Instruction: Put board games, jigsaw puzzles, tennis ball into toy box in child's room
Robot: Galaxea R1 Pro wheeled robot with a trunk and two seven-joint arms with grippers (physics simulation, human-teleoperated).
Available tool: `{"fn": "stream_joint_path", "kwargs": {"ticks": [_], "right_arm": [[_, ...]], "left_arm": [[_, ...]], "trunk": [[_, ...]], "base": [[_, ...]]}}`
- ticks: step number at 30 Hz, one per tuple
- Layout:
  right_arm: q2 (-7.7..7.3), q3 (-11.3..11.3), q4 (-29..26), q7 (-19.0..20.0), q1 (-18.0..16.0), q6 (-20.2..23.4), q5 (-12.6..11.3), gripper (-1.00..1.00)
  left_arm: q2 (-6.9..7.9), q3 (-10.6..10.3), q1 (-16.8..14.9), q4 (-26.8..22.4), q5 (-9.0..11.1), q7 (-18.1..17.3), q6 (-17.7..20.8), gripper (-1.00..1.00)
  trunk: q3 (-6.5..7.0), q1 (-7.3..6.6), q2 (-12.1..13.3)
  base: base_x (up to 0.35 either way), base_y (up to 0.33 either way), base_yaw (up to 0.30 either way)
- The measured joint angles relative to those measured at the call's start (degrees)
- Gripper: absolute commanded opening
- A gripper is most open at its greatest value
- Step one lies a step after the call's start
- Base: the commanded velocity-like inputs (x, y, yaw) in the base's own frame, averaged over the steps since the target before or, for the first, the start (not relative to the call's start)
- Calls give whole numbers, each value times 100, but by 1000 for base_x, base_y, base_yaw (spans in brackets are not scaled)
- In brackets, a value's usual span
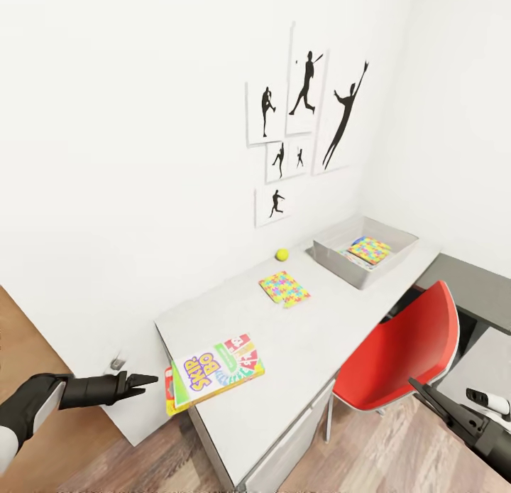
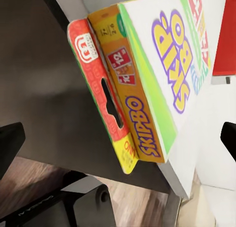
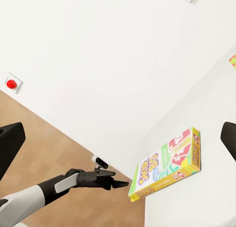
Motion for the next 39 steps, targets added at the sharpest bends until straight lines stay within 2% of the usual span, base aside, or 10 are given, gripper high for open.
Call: {"fn": "stream_joint_path", "kwargs": {"ticks": [24, 39], "right_arm": [[3, 1, 1, 0, 0, 0, 0, 100], [5, 1, 0, -2, 0, 0, 0, 100]], "left_arm": [[-3, 0, 0, 0, -1, 1, -26, 100], [-3, 0, 0, -8, -1, -2, -33, 100]], "trunk": [[0, -1, 0], [-269, 328, -601]], "base": [[-19, -17, 0], [0, 0, 0]]}}
